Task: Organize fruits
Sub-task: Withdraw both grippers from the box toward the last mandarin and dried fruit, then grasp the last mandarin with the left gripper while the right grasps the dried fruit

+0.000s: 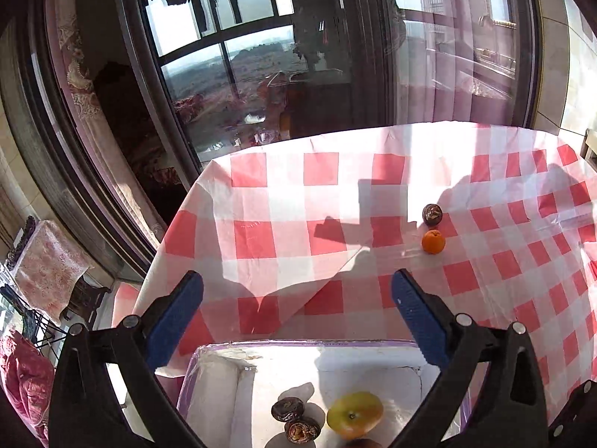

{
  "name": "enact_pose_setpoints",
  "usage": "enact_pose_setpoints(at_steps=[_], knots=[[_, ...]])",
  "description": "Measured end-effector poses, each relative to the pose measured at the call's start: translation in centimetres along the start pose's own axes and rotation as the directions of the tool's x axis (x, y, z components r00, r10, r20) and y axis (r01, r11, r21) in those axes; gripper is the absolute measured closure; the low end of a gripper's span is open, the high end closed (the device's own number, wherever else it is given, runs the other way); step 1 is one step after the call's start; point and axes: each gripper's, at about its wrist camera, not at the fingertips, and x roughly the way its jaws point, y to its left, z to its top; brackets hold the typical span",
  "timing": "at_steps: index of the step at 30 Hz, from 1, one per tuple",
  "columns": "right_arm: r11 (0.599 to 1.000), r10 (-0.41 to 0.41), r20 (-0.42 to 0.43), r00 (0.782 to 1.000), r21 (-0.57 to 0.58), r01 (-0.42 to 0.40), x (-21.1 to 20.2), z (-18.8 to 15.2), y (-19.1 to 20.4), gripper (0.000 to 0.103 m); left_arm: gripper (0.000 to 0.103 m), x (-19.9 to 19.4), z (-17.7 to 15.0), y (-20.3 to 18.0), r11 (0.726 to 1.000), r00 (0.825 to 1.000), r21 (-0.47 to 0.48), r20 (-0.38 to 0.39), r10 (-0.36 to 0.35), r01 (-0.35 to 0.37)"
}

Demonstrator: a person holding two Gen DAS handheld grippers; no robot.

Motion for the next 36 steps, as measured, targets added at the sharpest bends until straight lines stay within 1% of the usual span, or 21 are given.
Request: enact_pose_setpoints(at_steps=[1,3,5,7,9,12,14,17,20,22,26,28,31,33,36], knots=[[0.999,-0.025,-0.004,1.0,0.047,0.025,-0.4,-0.5,-1.9,0.015,0.002,0.0,1.0,-1.3,1.0,1.0,-0.019,0.009,-0.004,0.004],[0.986,-0.084,-0.03,0.996,0.144,0.087,-0.6,-2.5,-4.4,0.015,0.002,0.6,2.7,-3.7,0.998,1.0,-0.058,0.002,-0.03,0.03],[0.961,-0.14,-0.09,0.986,0.226,0.157,-0.1,-4.8,-7.7,0.015,0.002,1.7,3.7,-6.0,0.993,0.998,-0.106,-0.027,-0.054,0.051],[0.925,-0.182,-0.162,0.97,0.307,0.224,0.2,-7.2,-11.2,0.015,0.002,3.3,3.8,-8.4,0.984,0.995,-0.159,-0.052,-0.086,0.077],[0.888,-0.186,-0.231,0.955,0.377,0.264,0.8,-10.0,-13.9,0.015,0.002,5.1,3.3,-10.9,0.979,0.991,-0.188,-0.09,-0.094,0.076],[0.838,-0.187,-0.323,0.928,0.44,0.322,1.9,-14.4,-16.9,0.015,0.002,7.5,1.8,-14.1,0.974,0.983,-0.221,-0.16,-0.094,0.057],[0.813,-0.192,-0.347,0.918,0.468,0.347,1.6,-16.5,-18.5,0.015,0.002,8.5,0.5,-15.8,0.969,0.976,-0.24,-0.193,-0.104,0.056],[0.78,-0.21,-0.364,0.908,0.497,0.38,0.9,-18.9,-20.8,0.015,0.002,9.9,-1.3,-18.0,0.973,0.964,-0.228,-0.248,-0.098,0.04],[0.76,-0.23,-0.378,0.897,0.505,0.408,0.6,-20.3,-22.6,0.015,0.002,11.5,-2.6,-19.2,0.975,0.956,-0.222,-0.283,-0.076,0.012],[0.748,-0.248,-0.376,0.893,0.511,0.423,0.4,-20.7,-23.8,0.015,0.002,12.7,-2.9,-19.5,0.973,0.954,-0.233,-0.292,-0.064,-0.006],[0.731,-0.296,-0.367,0.882,0.506,0.457,0.3,-20.9,-25.9,0.015,0.002,16.0,-2.4,-19.9,0.975,0.958,-0.219,-0.285,-0.038,-0.027],[0.729,-0.286,-0.365,0.886,0.516,0.449,0.6,-21.0,-26.9,0.015,0.002,17.7,-2.0,-20.0,0.977,0.96,-0.211,-0.277,-0.025,-0.036],[0.735,-0.279,-0.366,0.888,0.514,0.443,1.0,-21.0,-27.9,0.016,0.003,20.2,-1.4,-20.0,0.978,0.958,-0.197,-0.288,0.006,-0.065],[0.74,-0.279,-0.364,0.889,0.508,0.44,1.3,-21.0,-28.2,0.017,0.004,21.5,-1.1,-19.9,0.978,0.959,-0.197,-0.282,0.007,-0.065],[0.742,-0.278,-0.362,0.89,0.508,0.438,1.5,-20.9,-28.5,0.019,0.013,23.2,-1.0,-20.4,0.985,0.956,-0.165,-0.293,0.01,-0.061]])
